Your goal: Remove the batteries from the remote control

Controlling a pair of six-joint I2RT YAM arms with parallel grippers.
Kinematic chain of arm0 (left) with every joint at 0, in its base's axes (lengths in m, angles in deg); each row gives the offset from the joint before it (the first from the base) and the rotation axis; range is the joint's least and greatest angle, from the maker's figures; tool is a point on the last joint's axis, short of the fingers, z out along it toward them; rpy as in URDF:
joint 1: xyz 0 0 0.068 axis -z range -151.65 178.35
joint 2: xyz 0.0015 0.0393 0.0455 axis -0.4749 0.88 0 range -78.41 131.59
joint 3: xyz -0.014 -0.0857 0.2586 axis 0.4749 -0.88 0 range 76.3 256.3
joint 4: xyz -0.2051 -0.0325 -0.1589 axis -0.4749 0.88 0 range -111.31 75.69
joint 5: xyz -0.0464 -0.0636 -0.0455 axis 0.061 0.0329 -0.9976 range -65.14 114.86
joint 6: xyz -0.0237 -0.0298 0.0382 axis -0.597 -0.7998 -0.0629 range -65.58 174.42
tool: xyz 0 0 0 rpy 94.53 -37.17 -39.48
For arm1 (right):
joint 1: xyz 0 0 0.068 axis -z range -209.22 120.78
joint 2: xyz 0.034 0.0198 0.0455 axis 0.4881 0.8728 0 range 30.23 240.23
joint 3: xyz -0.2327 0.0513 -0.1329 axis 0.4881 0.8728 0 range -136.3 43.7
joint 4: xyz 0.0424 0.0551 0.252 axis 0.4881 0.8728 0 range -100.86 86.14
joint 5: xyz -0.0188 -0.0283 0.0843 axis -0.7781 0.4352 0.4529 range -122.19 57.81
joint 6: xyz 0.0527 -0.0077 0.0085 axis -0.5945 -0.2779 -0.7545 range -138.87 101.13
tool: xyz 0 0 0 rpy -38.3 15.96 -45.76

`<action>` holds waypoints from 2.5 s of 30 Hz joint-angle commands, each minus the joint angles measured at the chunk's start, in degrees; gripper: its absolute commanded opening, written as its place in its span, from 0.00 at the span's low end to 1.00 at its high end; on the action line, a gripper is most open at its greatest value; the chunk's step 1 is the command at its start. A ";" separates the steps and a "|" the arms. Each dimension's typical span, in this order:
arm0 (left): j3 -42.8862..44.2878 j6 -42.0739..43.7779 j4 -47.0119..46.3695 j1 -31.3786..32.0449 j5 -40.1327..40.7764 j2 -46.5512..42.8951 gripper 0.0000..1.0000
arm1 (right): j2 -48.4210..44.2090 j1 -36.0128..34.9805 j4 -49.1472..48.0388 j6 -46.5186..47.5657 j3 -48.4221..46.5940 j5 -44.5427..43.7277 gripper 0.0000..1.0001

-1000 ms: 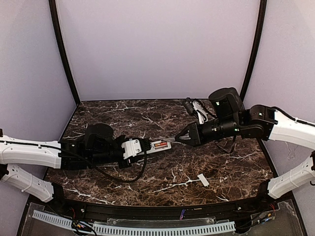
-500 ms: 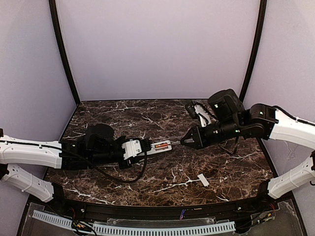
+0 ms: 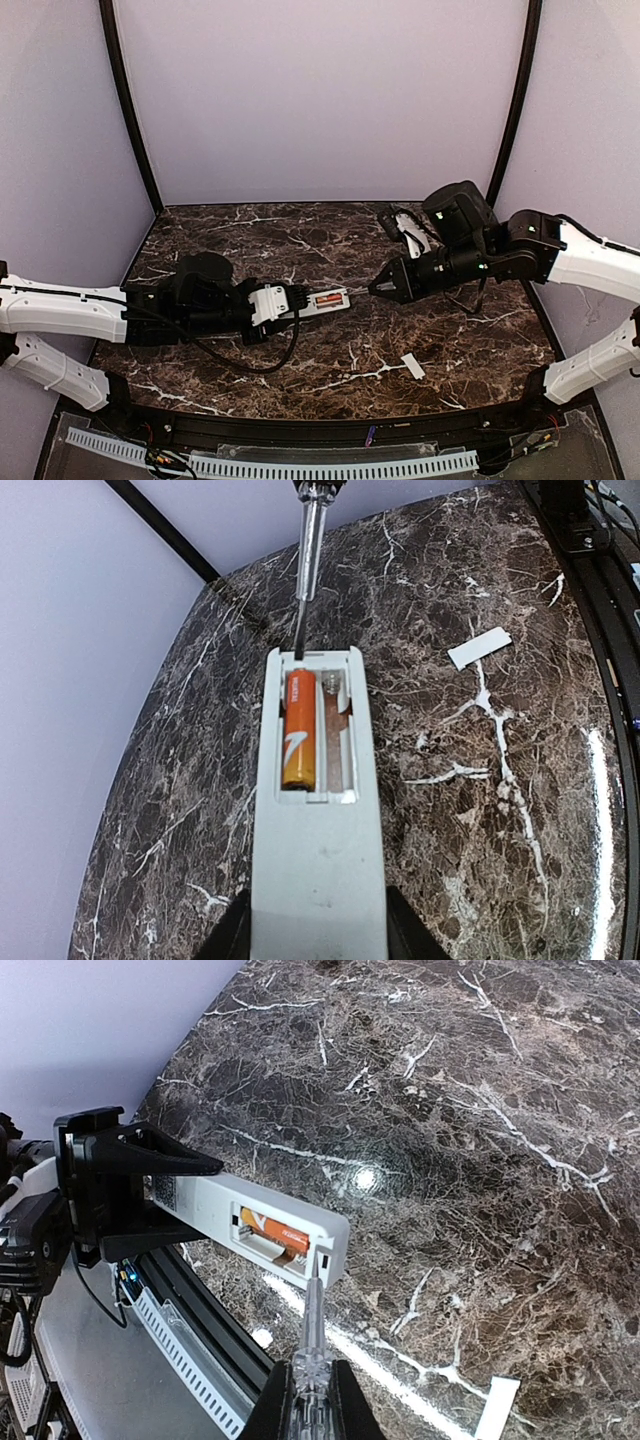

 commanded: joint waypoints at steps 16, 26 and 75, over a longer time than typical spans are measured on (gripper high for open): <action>0.40 -0.76 0.01 -0.32 -1.79 -0.10 0.00 | 1.63 0.00 -1.23 0.67 -1.76 1.48 0.00; 0.49 -0.76 0.32 -0.28 -2.13 -0.23 0.00 | 2.35 -0.04 -2.27 0.74 -1.50 2.10 0.00; 2.89 2.22 6.79 -0.22 -4.65 1.96 0.00 | 23.15 -4.17 -1.75 -2.96 -10.54 7.40 0.00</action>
